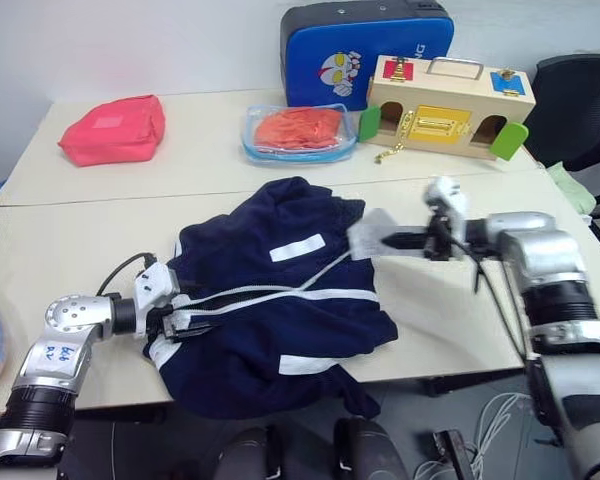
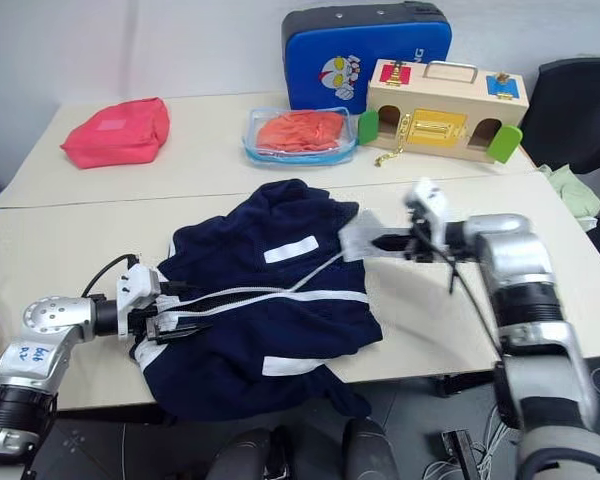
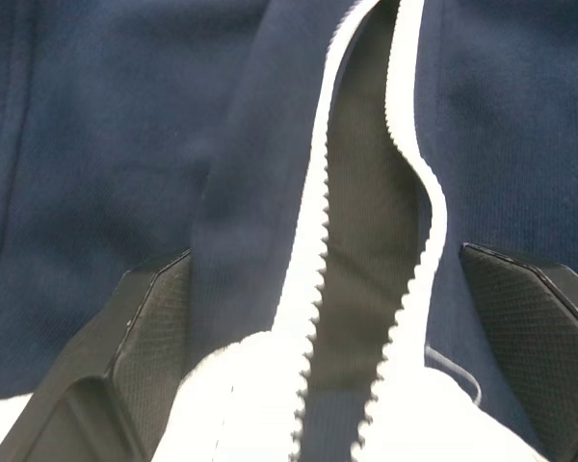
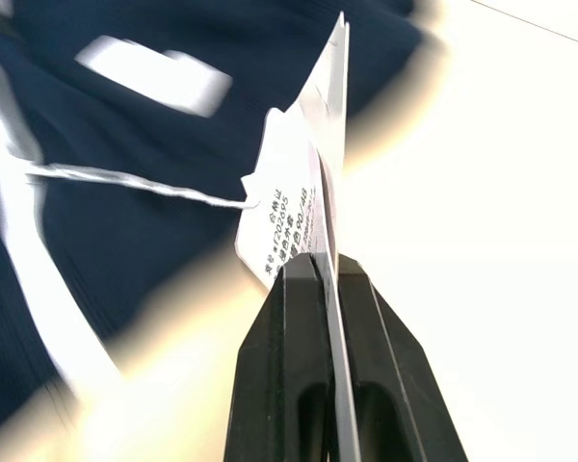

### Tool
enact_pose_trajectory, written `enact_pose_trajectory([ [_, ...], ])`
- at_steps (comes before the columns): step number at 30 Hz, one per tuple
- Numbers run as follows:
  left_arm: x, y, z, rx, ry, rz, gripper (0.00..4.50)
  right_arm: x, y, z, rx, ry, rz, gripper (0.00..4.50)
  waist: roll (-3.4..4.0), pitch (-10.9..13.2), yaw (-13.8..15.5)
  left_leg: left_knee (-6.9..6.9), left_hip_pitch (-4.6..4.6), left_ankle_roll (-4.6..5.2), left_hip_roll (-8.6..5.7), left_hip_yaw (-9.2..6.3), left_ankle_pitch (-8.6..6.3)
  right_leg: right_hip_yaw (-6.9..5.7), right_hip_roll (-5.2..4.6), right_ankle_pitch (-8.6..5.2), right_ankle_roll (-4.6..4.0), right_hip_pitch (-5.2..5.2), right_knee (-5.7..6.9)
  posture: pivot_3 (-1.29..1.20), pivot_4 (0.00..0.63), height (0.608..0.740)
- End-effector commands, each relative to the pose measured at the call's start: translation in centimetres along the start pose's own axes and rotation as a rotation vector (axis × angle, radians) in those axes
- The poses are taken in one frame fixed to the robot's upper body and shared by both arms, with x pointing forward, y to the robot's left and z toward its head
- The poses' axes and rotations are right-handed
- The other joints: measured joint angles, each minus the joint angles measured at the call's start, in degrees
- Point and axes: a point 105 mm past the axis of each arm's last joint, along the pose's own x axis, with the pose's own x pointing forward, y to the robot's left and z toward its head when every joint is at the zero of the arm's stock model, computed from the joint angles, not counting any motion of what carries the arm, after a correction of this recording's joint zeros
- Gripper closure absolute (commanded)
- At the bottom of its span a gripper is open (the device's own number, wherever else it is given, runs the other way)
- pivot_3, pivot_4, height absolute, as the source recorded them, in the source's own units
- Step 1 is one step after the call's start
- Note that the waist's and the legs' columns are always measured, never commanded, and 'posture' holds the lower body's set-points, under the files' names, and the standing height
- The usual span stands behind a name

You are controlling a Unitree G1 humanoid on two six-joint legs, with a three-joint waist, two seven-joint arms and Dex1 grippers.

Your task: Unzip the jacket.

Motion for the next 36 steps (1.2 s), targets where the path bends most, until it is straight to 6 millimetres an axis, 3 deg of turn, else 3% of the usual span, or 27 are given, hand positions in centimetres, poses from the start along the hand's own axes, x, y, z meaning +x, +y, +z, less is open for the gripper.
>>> enact_pose_trajectory([
  [1, -0.6, -2.0, -5.6, -0.162, 0.182, -0.029, 0.0, -2.6, -2.5, 0.7, -0.044, -0.076, -0.125, 4.46, 0.17, -0.1, -0.4, -0.11, 0.24, -0.08, 0.06, 0.18, -0.07, 0.04, 0.05, 0.0, 0.0, 0.11, -0.03, 0.0, 0.15, 0.74],
  [7, -0.7, -2.0, -5.9, -0.146, 0.193, -0.034, 0.0, -3.8, -4.2, -1.1, -0.104, -0.027, -0.23, 4.46, 0.34, -0.2, -0.8, -0.77, 1.04, -0.36, 0.09, 0.56, -0.15, 0.42, 0.08, -0.03, -0.02, 0.49, -0.13, 0.0, 0.15, 0.74],
  [12, -1.0, -2.2, -6.3, -0.113, 0.216, -0.047, 0.0, -4.3, -5.8, -0.4, -0.114, -0.105, -0.375, 4.46, 0.35, -0.2, -0.7, -0.78, 1.12, -0.42, 0.09, 0.67, -0.21, 0.61, 0.06, -0.03, -0.02, 0.5, -0.15, 0.0, 0.15, 0.74],
  [15, -1.0, -1.9, -6.0, -0.094, 0.189, -0.03, 0.0, -3.6, -5.2, -0.2, -0.072, -0.154, -0.332, 4.46, 0.36, -0.2, -0.6, -0.8, 1.15, -0.49, 0.1, 0.68, -0.25, 0.64, 0.07, -0.03, -0.03, 0.5, -0.18, 0.0, 0.15, 0.74],
  [17, -0.9, -1.9, -4.1, -0.046, 0.078, -0.035, 0.0, -3.2, -3.8, -1.2, -0.03, -0.118, -0.227, 4.46, 0.36, -0.2, -0.6, -0.81, 1.17, -0.48, 0.11, 0.68, -0.25, 0.66, 0.07, -0.04, -0.04, 0.51, -0.19, 0.0, 0.15, 0.74],
  [20, -1.6, -1.6, -0.5, 0.007, -0.092, -0.012, 0.0, -3.6, -2.6, -1.9, -0.019, -0.107, -0.15, 3.87, 0.3, -0.2, -0.7, -0.81, 1.16, -0.35, 0.2, 0.7, -0.29, 0.64, 0.1, -0.07, -0.09, 0.51, -0.23, 0.0, 0.15, 0.74],
  [23, -2.7, -1.6, 2.3, 0.033, -0.183, 0.006, 0.0, -4.6, -1.0, -2.6, -0.058, -0.104, -0.059, 2.83, 0.11, 0.0, -0.4, -0.81, 0.93, -0.23, 0.22, 0.72, -0.28, 0.61, 0.11, -0.08, -0.11, 0.34, -0.23, 0.0, 0.15, 0.74],
  [27, -6.4, -1.6, 5.8, 0.025, -0.285, 0.114, 0.0, -7.7, 0.5, -3.1, -0.16, -0.148, -0.038, 1.51, -0.25, 0.2, 0.1, -0.46, 0.23, -0.13, 0.22, 0.7, -0.24, 0.58, 0.1, -0.08, -0.11, -0.24, -0.12, 0.0, 0.15, 0.74],
  [31, -9.7, -3.3, 4.1, 0.024, -0.19, 0.164, 0.0, -9.8, 2.2, -3.4, -0.283, -0.199, -0.052, 0.1, -0.31, 0.2, 0.1, -0.45, 0.28, -0.14, 0.23, 0.65, -0.29, 0.53, 0.09, -0.08, -0.11, -0.14, -0.21, 0.0, 0.15, 0.74],
  [33, -10.8, -4.9, 2.6, 0.052, -0.129, 0.154, 0.0, -9.7, 4.6, -3.2, -0.355, -0.242, 0.028, 0.02, -0.33, 0.2, -0.1, -0.47, 0.33, -0.35, 0.23, 0.71, -0.45, 0.57, 0.11, -0.07, -0.1, -0.15, -0.22, 0.0, 0.15, 0.74],
  [36, -11.5, -6.2, 1.2, 0.081, -0.075, 0.196, 0.0, -9.3, 9.5, -4.1, -0.449, -0.238, 0.285, 0.02, -0.43, 0.3, 0.2, -0.62, 0.38, -0.48, 0.33, 0.72, -0.51, 0.58, 0.2, -0.08, -0.1, -0.13, -0.33, 0.0, 0.15, 0.74],
])
